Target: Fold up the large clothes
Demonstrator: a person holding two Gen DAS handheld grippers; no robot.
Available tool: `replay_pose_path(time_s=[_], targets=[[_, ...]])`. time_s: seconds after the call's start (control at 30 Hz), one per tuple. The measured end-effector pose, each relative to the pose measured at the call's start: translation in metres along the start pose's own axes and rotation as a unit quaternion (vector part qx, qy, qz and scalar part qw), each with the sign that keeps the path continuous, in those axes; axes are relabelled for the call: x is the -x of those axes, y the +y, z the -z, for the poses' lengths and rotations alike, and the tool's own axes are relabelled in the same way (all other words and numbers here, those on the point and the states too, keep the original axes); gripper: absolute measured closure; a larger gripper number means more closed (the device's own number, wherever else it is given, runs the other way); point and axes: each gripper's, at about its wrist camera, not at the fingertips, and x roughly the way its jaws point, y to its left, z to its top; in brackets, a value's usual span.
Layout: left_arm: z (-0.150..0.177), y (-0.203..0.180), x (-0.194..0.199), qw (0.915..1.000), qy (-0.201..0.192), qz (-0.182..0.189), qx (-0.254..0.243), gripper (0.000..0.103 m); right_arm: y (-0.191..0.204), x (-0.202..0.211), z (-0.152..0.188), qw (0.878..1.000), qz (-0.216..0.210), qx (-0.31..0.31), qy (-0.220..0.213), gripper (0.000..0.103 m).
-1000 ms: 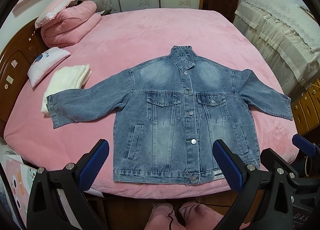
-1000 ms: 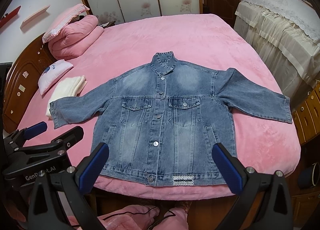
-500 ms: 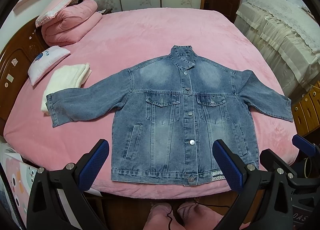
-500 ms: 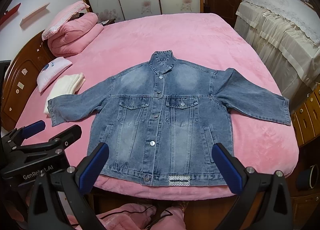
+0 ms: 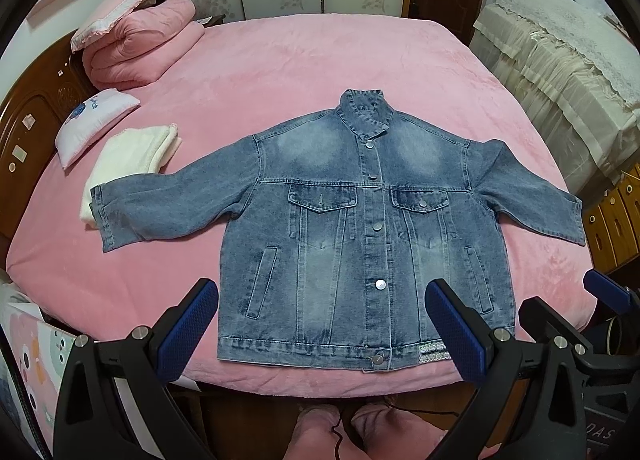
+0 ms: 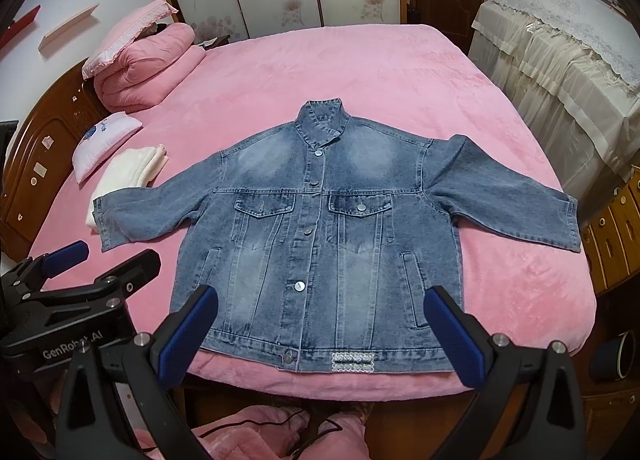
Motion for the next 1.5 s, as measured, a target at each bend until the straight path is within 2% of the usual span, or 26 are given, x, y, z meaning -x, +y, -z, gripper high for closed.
replay_pose_path(time_s=[0.7, 1.0, 1.07, 1.2, 1.3, 1.37, 1.43, 1.5], targets=[[0.004, -0.012, -0.005, 1.0, 0.005, 0.0, 0.001, 0.001, -0.009, 0.0, 0.002, 1.0, -0.002, -0.001, 0.009, 0.0], [0.011, -0.025, -0.006, 0.9999, 0.009, -0.002, 0.014, 0.001, -0.028, -0.005, 0.0, 1.0, -0.019, -0.004, 0.016, 0.0], [0.012, -0.023, -0.008, 0.9994, 0.013, 0.0, 0.033, 0.001, -0.031, -0.008, -0.005, 1.0, -0.021, 0.003, 0.02, 0.008], [0.021, -0.014, -0.014, 0.9965, 0.027, -0.01, 0.078, 0.001, -0.034, -0.019, -0.012, 0.999, -0.032, 0.015, 0.031, 0.009], [0.03, -0.005, -0.023, 0.9928, 0.057, -0.012, 0.105, 0.001, -0.03, -0.035, -0.017, 0.997, -0.053, 0.024, 0.055, 0.009], [0.037, 0.007, -0.03, 0.9883, 0.077, -0.014, 0.131, 0.001, -0.027, -0.046, -0.021, 0.995, -0.071, 0.024, 0.069, 0.012], [0.044, 0.025, -0.034, 0.9814, 0.093, -0.017, 0.167, 0.001, -0.024, -0.055, -0.025, 0.991, -0.107, 0.016, 0.076, 0.017], [0.051, 0.046, -0.036, 0.9728, 0.094, -0.002, 0.212, 0.001, -0.018, -0.062, -0.028, 0.987, -0.14, 0.017, 0.079, 0.018]])
